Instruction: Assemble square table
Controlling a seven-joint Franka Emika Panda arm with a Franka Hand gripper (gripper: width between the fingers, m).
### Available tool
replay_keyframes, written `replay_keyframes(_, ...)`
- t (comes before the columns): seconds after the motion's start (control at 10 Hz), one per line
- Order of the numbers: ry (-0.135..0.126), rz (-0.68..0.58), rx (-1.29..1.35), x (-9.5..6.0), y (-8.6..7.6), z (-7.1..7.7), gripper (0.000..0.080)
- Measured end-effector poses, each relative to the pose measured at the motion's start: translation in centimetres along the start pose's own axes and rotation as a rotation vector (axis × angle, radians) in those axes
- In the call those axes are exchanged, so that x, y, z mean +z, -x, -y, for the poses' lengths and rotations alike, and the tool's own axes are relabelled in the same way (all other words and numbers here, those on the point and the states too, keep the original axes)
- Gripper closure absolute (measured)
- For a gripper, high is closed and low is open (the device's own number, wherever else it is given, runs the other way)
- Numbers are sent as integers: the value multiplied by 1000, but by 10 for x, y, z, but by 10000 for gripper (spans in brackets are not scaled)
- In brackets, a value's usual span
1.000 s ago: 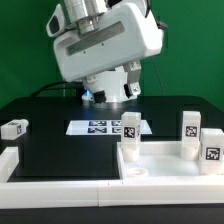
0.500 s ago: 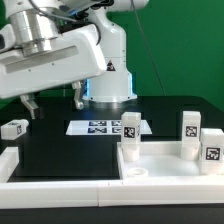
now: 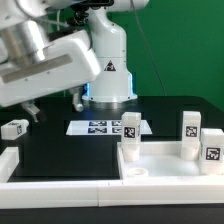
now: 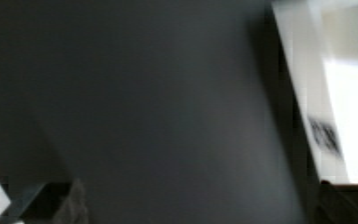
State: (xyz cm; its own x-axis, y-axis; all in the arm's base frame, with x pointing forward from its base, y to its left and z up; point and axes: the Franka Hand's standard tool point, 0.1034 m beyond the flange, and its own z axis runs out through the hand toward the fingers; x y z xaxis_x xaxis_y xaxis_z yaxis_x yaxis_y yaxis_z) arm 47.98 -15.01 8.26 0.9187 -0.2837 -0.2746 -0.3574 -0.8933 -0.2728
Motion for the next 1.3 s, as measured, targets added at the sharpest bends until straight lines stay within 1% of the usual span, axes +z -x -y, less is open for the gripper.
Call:
replay_keyframes(0.1,44,129,37,-7,11,-27,151)
replay_keyframes(0.2,37,211,67,-12,7,-44,151)
replay_keyframes(0.3,28,270,68,-10,6,-43,151)
replay_keyframes(0.4,16,331,66,-7,9,-39,151)
replay_keyframes(0.5,-2,440,71,-6,15,-39,151)
replay_keyframes(0.6,-4,480,71,-3,10,-40,151)
replay_keyframes(0.7,-22,552,54,0,17,-45,151)
replay_keyframes(0.8,-6,581,42,5,24,-74,151)
replay_keyframes(0.9,18,590,71,2,30,-91,151)
replay_keyframes(1.0,22,586,69,2,27,-85,151)
replay_keyframes(1.1,22,590,59,4,27,-83,151)
replay_keyframes(1.3,21,590,61,4,27,-84,151)
